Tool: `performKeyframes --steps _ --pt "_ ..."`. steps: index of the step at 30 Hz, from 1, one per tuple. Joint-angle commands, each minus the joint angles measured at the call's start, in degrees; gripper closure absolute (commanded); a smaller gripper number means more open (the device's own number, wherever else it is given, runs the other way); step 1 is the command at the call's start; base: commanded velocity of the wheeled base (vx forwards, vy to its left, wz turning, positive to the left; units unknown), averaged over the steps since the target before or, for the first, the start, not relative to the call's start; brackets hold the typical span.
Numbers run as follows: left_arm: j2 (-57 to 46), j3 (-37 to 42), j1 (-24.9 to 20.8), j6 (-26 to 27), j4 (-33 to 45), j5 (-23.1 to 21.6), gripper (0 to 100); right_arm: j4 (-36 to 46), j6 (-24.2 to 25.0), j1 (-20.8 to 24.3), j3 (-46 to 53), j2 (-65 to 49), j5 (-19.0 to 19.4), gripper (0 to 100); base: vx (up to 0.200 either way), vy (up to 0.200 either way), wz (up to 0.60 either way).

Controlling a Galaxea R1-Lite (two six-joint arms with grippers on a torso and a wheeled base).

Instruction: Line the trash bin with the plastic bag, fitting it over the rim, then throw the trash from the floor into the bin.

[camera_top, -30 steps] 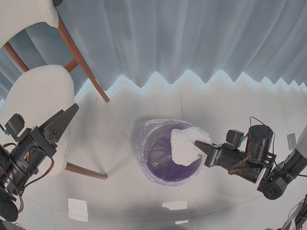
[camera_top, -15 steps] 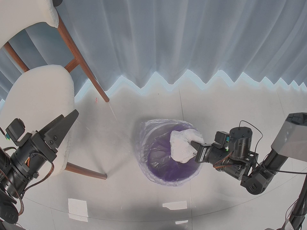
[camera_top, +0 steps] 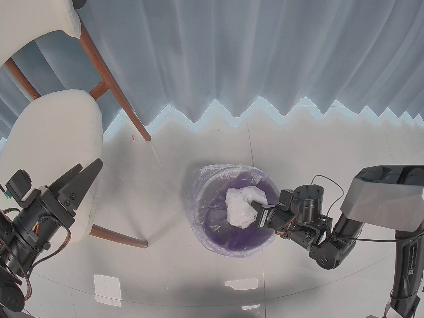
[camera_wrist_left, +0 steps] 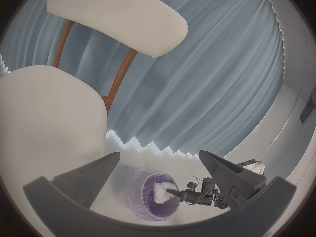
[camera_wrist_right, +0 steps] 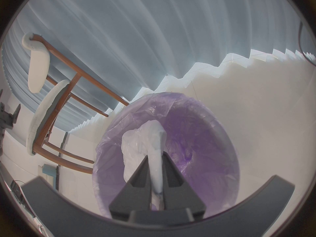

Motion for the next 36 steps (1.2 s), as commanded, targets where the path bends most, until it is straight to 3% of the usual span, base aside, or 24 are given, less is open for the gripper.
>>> performKeyframes --steps 1,14,15,23,36 --pt "-0.62 1.00 0.49 -0.03 0.01 -0.08 0 -0.75 0.01 -0.23 -3.71 5.73 -0.10 100 0.000 0.000 0.00" --pt "-0.71 1.79 0.58 1.20 0.01 -0.08 0 -0.66 0.44 -0.32 -6.78 7.66 -0.72 100 0.000 0.000 0.00" --pt "-0.71 1.79 0.58 1.20 0.01 -0.08 0 -0.75 0.53 -0.32 -6.70 7.66 -0.98 0 0.000 0.000 0.00" --pt "-1.58 3.11 1.37 3.14 0.10 -0.16 0 -3.12 0.62 0.12 -5.55 3.09 -1.42 0 0.000 0.000 0.00" --pt "-6.68 7.15 4.80 3.66 0.63 0.01 0 -3.12 0.27 -2.25 8.42 -15.02 -2.21 0 0.000 0.000 0.00"
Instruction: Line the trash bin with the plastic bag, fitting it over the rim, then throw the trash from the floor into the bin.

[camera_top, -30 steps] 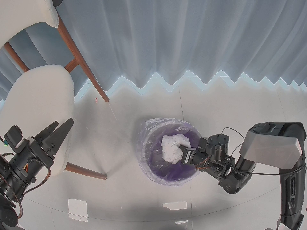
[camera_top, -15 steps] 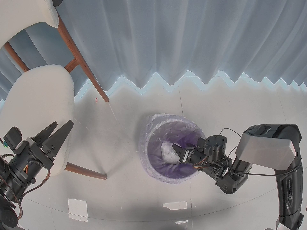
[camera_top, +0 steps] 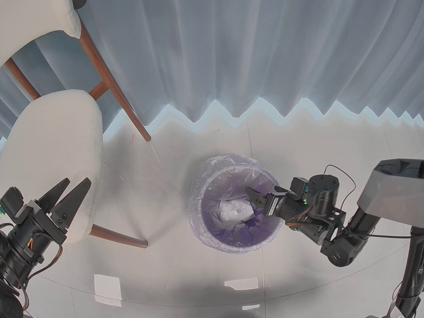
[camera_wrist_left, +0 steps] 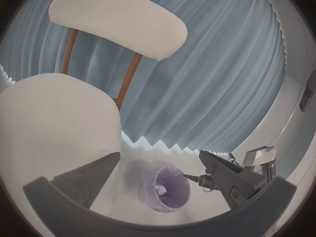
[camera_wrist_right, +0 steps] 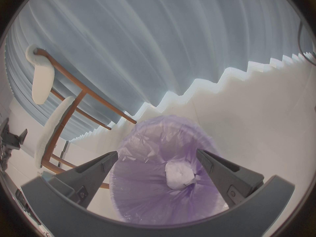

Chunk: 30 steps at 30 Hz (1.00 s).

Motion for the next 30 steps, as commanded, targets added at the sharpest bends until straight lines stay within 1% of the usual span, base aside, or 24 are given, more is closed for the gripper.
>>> performKeyframes --steps 1,2,6,9,10,11,13,14,15,17,18,19,20,21,22,24,25,26,28,29,30 --pt "-2.55 1.25 1.96 0.45 0.41 0.16 0 -0.02 -0.21 -1.96 6.07 -9.64 -0.74 0 0.000 0.000 0.00" --pt "-2.73 1.25 3.37 1.42 0.58 0.25 0 -0.02 -0.29 -3.11 7.74 -12.10 -1.18 0 0.000 0.000 0.00" --pt "-3.78 1.34 6.88 1.94 0.58 0.33 0 0.42 -0.29 -6.53 11.69 -19.66 -1.44 0 0.000 0.000 0.00" --pt "-5.28 1.34 7.50 1.85 0.76 0.86 0 2.09 -0.38 -9.52 15.03 -25.55 -1.53 0 0.000 0.000 0.00" --pt "-5.28 1.34 7.50 1.85 0.76 0.86 0 2.09 -0.38 -9.52 15.03 -25.55 -1.53 0 0.000 0.000 0.00" --pt "-6.16 1.34 8.64 1.94 1.29 1.04 0 2.70 -0.38 -11.63 16.96 -28.71 -2.06 0 0.000 0.000 0.00" --pt "-6.51 1.34 9.35 2.03 1.55 0.95 0 2.79 -0.38 -12.51 17.84 -30.03 -2.59 0 0.000 0.000 0.00" --pt "-7.47 1.34 10.49 2.65 2.08 1.04 0 2.88 -0.38 -14.44 19.51 -32.93 -3.11 0 0.000 0.000 0.00" --pt "-8.00 1.34 11.10 3.09 2.43 1.21 0 2.88 -0.38 -15.41 20.39 -34.51 -3.38 0 0.000 0.000 0.00" --pt "-8.62 1.34 13.56 4.05 3.13 2.53 0 2.88 -0.38 -17.26 22.15 -37.33 -3.64 0 0.000 0.000 0.00" --pt "-8.62 1.34 13.56 4.05 3.13 2.53 0 2.88 -0.38 -17.26 22.15 -37.33 -3.64 0 0.000 0.000 0.00" --pt "-9.41 1.34 16.64 4.84 4.27 4.90 0 2.88 -0.38 -19.89 23.91 -39.96 -3.90 0 0.000 0.000 0.00" --pt "-10.20 1.34 17.78 4.84 5.42 5.87 0 2.88 -0.38 -21.65 24.61 -41.28 -3.99 0 0.000 0.000 0.00" --pt "-10.46 1.34 18.05 4.84 5.77 6.13 0 2.88 -0.38 -22.27 24.87 -41.72 -3.99 0 0.000 0.000 0.00" --pt "-11.96 1.34 18.93 4.84 7.61 7.10 0 2.97 -0.21 -24.90 25.93 -43.65 -3.99 0 0.000 0.000 0.00" --pt "-14.51 1.34 19.10 4.84 9.90 7.28 0 3.05 0.06 -27.72 26.81 -45.32 -3.90 0 0.000 0.000 0.00" --pt "-14.51 1.34 19.10 4.84 9.90 7.28 0 3.05 0.06 -27.72 26.81 -45.32 -3.90 0 0.000 0.000 0.00" --pt "-16.88 1.25 18.66 4.84 12.62 6.93 0 3.41 0.06 -29.47 26.63 -46.03 -3.90 0 0.000 0.000 0.00" --pt "-17.67 1.25 18.57 5.02 14.03 6.84 0 3.32 -0.12 -30.09 26.54 -46.03 -3.90 0 0.000 0.000 0.00" --pt "-19.69 1.34 18.13 5.46 17.11 6.40 0 2.97 -0.47 -30.53 27.07 -46.38 -3.90 0 0.000 0.000 0.00" --pt "-20.66 1.34 17.61 5.46 18.42 5.87 0 3.05 -0.56 -30.53 27.51 -47.26 -3.90 0 0.000 0.000 0.00"
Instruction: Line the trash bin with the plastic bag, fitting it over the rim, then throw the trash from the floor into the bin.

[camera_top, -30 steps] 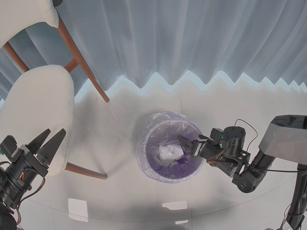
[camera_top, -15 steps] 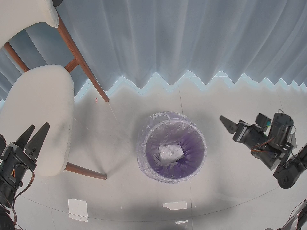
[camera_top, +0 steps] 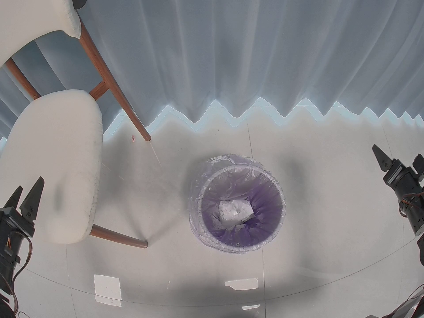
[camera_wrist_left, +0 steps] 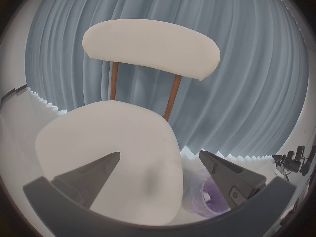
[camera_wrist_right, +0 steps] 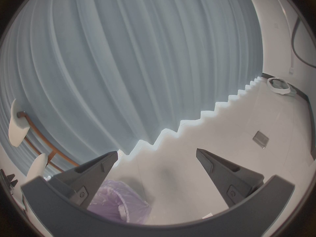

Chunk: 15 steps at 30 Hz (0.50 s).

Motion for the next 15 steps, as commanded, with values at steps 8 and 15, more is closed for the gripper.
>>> performKeyframes --steps 8,15 --pt "-20.08 0.90 -3.73 1.77 18.26 -2.90 0 1.39 -3.68 -3.02 13.19 -19.06 -0.06 0 0.000 0.000 0.00" --pt "-39.15 0.55 -7.24 1.94 38.21 -4.31 0 10.97 -9.22 -3.98 13.19 -31.63 0.02 0 0.000 0.000 0.00"
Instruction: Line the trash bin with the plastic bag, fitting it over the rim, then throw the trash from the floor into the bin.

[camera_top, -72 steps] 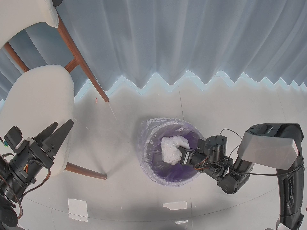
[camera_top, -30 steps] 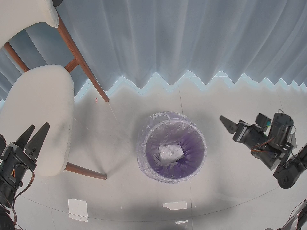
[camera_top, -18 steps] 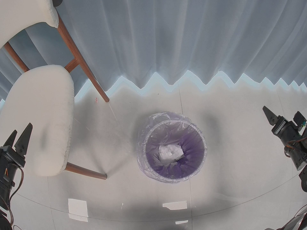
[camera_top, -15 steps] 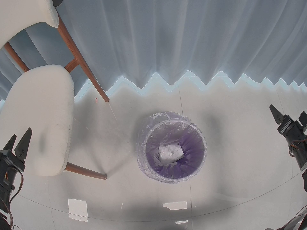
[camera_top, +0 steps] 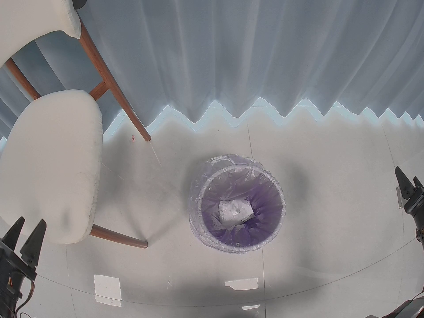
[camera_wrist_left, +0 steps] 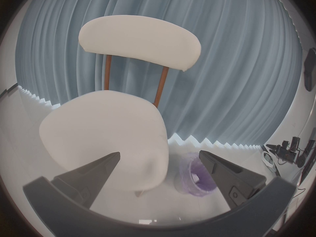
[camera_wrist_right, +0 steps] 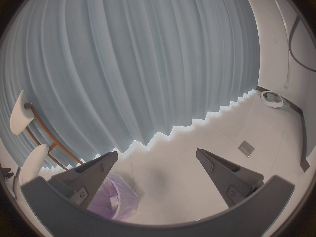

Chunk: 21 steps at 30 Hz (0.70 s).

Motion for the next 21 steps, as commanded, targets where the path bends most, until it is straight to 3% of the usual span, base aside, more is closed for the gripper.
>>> performKeyframes --steps 1,2,6,10,15,21 --pt "-19.00 0.46 -3.61 0.43 13.86 -1.42 0 6.27 -4.34 -0.77 1.76 -13.72 0.07 0 0.000 0.000 0.00" --pt "-23.31 -0.07 -3.97 1.05 19.48 -1.86 0 8.03 -5.13 -0.85 1.76 -15.74 -0.01 0 0.000 0.000 0.00" --pt "-30.07 -1.30 -3.97 3.42 28.53 -2.12 0 12.33 -5.75 -0.94 1.76 -21.81 -0.28 0 0.000 0.000 0.00" --pt "-30.43 -1.03 -3.97 4.74 29.15 -1.24 0 18.57 -6.01 -0.94 1.76 -27.17 -0.19 0 0.000 0.000 0.00" --pt "-30.43 0.99 -3.97 6.32 30.12 -0.89 0 35.63 -8.21 -0.94 0.88 -39.91 -0.01 0 0.000 0.000 0.00" --pt "-30.43 0.99 -3.97 6.85 34.77 1.13 0 47.58 -9.53 -0.68 0.35 -47.56 0.34 0 0.000 0.000 0.00"
